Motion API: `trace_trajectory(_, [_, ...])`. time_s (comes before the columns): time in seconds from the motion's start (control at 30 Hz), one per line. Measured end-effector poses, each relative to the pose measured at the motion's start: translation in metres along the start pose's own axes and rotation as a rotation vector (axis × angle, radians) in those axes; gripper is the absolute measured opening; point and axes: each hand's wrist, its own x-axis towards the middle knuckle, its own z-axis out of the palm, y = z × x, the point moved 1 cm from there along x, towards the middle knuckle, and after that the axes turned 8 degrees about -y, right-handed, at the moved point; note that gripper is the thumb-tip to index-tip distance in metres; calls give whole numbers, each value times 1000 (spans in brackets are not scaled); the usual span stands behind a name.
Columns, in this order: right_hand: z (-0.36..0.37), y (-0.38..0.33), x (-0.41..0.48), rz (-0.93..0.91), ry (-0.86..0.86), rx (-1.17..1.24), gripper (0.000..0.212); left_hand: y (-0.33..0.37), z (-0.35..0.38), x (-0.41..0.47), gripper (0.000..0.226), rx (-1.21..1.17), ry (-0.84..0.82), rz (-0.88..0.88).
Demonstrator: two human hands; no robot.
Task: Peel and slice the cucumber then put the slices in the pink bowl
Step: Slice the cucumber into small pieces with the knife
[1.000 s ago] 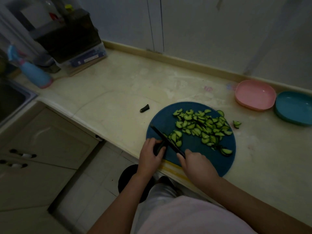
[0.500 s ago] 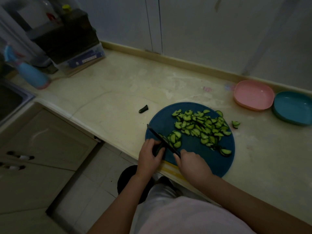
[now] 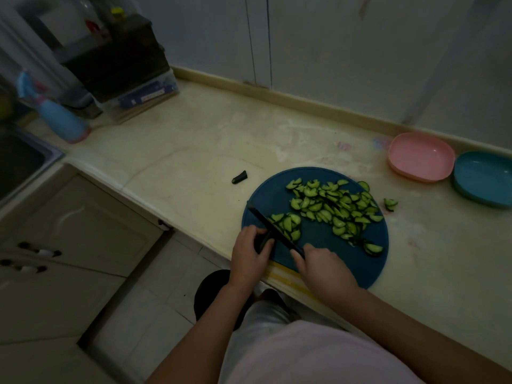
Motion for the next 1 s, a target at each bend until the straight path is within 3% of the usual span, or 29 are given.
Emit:
trace_trajectory(0.83, [-1, -4, 7, 0, -46, -44, 40, -1, -1, 0, 13, 18, -13, 30])
trace_trajectory(1.0, [0, 3, 3, 18, -61, 7, 35, -6, -3, -5, 23, 12, -28, 61])
